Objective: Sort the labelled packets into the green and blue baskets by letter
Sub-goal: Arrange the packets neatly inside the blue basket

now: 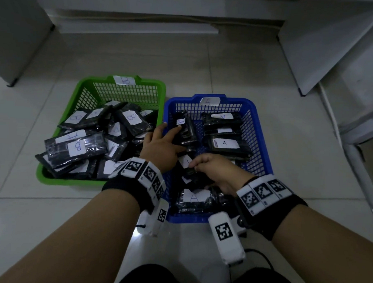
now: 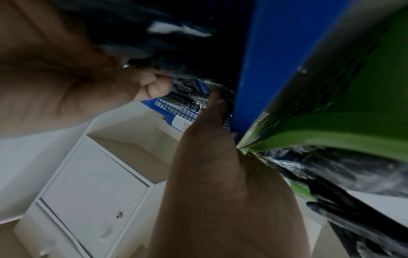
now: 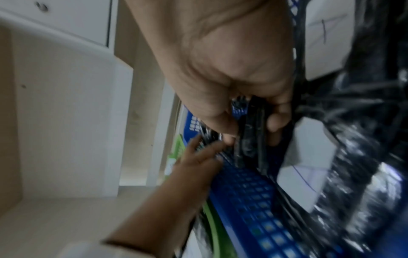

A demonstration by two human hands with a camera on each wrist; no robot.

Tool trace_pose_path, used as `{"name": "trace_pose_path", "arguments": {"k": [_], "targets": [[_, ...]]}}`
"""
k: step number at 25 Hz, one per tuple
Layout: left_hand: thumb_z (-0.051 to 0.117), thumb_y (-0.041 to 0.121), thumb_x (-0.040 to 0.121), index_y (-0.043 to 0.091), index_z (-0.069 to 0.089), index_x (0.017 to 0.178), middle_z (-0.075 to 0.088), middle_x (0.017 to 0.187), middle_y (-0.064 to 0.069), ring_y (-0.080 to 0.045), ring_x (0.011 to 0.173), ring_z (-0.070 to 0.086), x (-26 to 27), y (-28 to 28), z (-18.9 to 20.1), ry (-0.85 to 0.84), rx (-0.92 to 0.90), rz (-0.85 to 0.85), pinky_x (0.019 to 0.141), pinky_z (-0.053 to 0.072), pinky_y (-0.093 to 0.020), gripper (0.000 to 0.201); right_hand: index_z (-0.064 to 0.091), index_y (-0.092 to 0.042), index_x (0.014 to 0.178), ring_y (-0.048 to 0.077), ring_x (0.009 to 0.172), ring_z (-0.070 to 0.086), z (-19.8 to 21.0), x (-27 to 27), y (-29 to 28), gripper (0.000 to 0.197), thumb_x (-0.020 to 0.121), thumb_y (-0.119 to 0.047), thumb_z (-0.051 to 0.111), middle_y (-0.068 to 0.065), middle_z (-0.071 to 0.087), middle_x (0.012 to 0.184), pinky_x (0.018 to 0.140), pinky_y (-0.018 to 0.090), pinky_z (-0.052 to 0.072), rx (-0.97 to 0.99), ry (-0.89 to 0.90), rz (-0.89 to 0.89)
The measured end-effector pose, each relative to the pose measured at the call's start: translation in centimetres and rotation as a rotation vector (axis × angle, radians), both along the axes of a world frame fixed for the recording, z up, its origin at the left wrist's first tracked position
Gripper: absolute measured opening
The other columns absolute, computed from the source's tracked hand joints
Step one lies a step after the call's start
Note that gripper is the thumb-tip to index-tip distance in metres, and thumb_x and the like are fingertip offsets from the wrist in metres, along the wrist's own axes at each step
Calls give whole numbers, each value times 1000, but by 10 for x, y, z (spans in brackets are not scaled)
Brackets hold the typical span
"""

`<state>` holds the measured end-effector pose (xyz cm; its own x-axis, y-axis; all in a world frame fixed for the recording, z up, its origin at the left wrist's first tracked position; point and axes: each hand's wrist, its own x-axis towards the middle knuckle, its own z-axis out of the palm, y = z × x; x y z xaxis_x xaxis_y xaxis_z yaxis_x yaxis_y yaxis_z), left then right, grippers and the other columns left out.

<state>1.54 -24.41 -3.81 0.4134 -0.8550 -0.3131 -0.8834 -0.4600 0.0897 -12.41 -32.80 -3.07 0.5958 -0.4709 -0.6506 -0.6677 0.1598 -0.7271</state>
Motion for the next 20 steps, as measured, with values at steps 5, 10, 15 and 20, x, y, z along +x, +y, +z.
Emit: {"name": "trace_pose_path", "arguments": {"k": [5,10,15,20], "targets": [[41,28,96,43,53,122,7,158,17,-26,145,-9,1,-2,3,49,6,18,114,4,-54,33,32,-10,134,20,85,55,28,-5,-23,55,88,-15,61,7,52,100,64,28,49,-130,231,182],[47,11,91,23,59,118,32,152,1,-23,146,9,14,5,0,160,-206,0,117,13,-41,31,37,-20,141,24,101,56,22,0,-15,56,88,-24,56,7,54,122,72,27,44,-490,306,563],[57,22,90,25,64,117,26,155,-3,-24,147,4,15,14,3,177,-139,-69,119,9,-38,29,33,-35,141,31,119,46,9,-1,-10,61,87,-20,56,6,42,134,88,38,44,-695,276,714],[65,40,83,35,70,102,21,156,4,-22,147,-4,7,19,0,104,-36,-83,118,13,-47,21,21,-33,148,35,131,28,-6,-4,-9,66,91,-46,52,12,34,145,105,44,36,-699,386,878]]}}
